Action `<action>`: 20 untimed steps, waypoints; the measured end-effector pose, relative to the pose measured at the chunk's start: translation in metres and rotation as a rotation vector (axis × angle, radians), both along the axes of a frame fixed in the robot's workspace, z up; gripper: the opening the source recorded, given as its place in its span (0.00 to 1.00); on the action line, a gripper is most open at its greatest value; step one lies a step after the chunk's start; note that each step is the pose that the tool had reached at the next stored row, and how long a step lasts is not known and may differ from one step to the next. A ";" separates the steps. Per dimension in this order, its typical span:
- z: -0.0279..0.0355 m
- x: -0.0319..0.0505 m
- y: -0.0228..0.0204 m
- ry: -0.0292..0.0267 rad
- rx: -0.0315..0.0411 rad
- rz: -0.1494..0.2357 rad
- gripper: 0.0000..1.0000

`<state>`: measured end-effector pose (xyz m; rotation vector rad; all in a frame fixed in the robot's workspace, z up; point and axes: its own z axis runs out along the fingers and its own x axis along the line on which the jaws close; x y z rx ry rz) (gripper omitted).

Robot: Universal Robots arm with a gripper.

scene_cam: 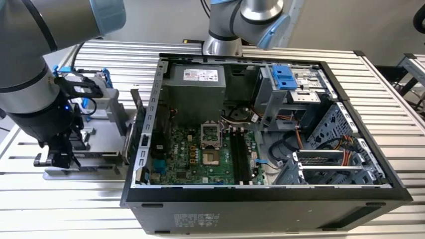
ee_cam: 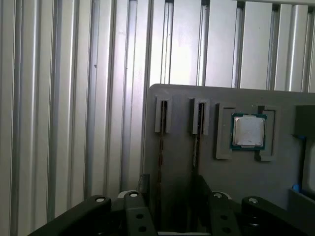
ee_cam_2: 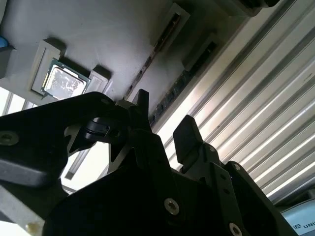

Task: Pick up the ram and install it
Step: 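Pick up the ram and move it above insertion slot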

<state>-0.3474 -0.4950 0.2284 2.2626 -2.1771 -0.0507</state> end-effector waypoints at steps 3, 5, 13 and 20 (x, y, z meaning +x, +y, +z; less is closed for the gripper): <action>-0.0042 0.0000 -0.0005 0.0001 -0.0001 -0.001 1.00; -0.0071 0.0000 -0.0007 0.0002 -0.0002 -0.001 1.00; -0.0176 0.0000 -0.0009 0.0002 -0.0003 -0.015 1.00; -0.0260 0.0000 -0.0032 0.0002 -0.0004 -0.025 1.00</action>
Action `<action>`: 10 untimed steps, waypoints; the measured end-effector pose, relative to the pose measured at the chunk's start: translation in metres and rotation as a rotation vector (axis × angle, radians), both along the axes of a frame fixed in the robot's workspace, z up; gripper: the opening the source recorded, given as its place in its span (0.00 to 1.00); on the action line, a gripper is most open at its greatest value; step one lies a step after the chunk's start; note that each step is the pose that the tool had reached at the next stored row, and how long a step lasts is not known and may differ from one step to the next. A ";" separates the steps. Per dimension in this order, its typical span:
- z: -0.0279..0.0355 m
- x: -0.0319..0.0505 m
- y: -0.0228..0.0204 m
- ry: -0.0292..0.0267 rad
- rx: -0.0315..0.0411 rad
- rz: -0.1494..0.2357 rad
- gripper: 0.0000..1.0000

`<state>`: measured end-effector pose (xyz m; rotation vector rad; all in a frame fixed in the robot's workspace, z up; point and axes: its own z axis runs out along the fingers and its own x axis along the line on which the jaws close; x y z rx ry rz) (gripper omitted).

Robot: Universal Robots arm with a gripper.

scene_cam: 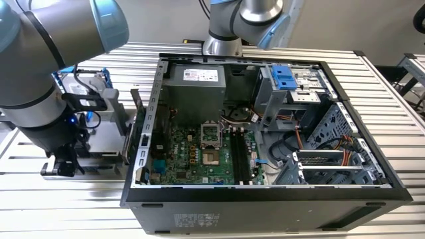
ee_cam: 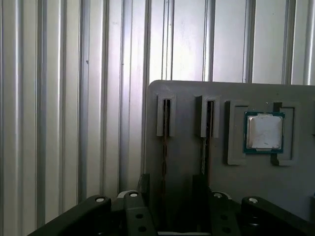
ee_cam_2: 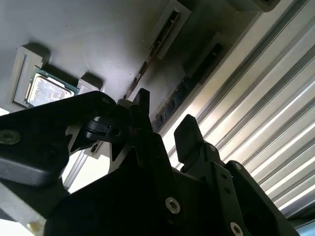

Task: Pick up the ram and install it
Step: 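Pick up the ram and move it above insertion slot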

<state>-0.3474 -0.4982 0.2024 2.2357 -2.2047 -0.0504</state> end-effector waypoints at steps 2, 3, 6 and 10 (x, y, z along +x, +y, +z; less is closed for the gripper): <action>-0.0021 0.0000 -0.0006 -0.0002 0.0002 -0.003 1.00; -0.0031 -0.0001 -0.0006 -0.0001 0.0001 -0.005 1.00; -0.0059 -0.0003 -0.0008 0.0001 0.0000 -0.013 1.00; -0.0090 -0.0005 -0.0008 0.0001 0.0000 -0.019 1.00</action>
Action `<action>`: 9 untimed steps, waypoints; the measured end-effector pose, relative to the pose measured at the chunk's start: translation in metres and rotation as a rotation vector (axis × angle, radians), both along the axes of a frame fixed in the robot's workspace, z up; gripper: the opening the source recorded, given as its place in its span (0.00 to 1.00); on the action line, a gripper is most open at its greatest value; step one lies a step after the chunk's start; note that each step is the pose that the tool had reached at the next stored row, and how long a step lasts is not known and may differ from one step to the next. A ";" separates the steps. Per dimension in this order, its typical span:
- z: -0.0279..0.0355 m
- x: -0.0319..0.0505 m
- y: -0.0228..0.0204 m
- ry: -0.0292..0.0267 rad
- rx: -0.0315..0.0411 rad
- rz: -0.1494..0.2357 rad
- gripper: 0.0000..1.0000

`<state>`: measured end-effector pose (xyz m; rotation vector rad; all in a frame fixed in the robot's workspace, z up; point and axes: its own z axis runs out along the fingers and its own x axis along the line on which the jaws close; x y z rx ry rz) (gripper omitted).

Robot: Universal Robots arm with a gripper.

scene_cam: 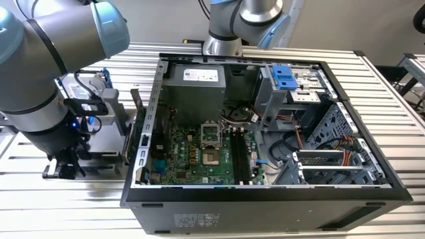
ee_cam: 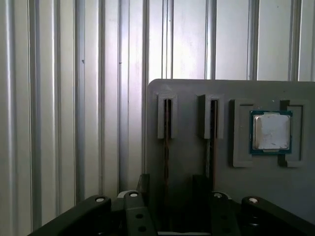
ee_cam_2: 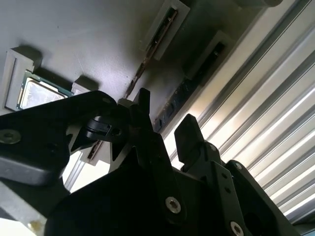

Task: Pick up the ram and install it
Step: 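Pick up the ram and move it above insertion slot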

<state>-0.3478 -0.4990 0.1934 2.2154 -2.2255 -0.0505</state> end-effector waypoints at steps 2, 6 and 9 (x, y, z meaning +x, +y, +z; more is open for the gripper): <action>-0.0015 0.0000 0.0000 0.0000 0.0000 -0.003 1.00; -0.0022 0.0000 0.0000 0.0000 0.0000 -0.004 1.00; -0.0022 0.0000 0.0000 0.0000 0.0000 -0.004 1.00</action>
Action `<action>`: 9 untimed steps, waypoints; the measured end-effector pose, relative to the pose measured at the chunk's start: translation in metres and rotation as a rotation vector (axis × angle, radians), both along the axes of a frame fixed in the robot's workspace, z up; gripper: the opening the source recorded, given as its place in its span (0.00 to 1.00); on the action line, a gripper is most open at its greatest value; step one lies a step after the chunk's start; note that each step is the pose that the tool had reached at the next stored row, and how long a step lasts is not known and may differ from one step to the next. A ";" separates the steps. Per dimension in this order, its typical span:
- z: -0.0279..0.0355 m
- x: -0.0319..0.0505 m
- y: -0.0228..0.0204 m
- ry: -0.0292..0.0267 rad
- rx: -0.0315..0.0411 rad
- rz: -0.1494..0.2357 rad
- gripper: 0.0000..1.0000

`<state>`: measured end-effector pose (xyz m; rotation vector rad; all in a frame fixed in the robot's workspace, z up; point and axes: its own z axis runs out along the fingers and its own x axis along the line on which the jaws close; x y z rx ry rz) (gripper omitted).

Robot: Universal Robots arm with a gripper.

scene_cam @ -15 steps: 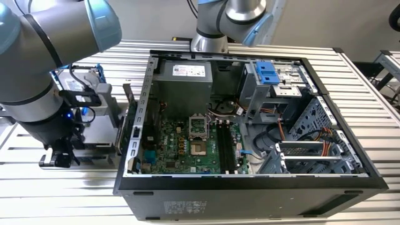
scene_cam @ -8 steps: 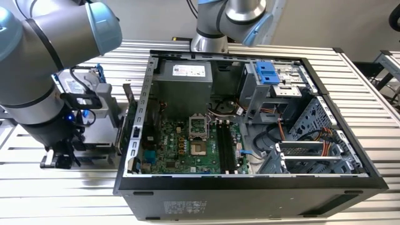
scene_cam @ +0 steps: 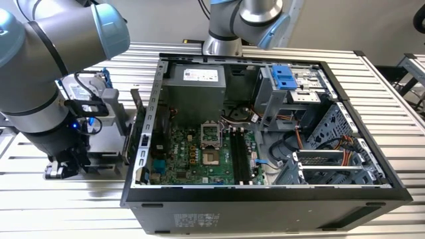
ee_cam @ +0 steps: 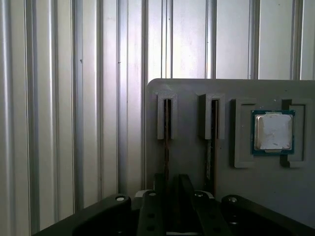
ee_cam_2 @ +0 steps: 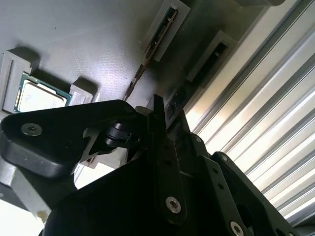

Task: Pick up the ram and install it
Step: 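Pick up the ram and move it above insertion slot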

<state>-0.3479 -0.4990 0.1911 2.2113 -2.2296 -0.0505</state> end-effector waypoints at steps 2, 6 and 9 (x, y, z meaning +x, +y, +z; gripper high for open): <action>0.0000 0.0000 0.0000 -0.0001 0.0000 0.000 1.00; -0.0001 0.0000 0.0000 -0.0001 0.0000 0.000 1.00; -0.0003 0.0000 -0.0006 -0.0003 0.0003 0.004 1.00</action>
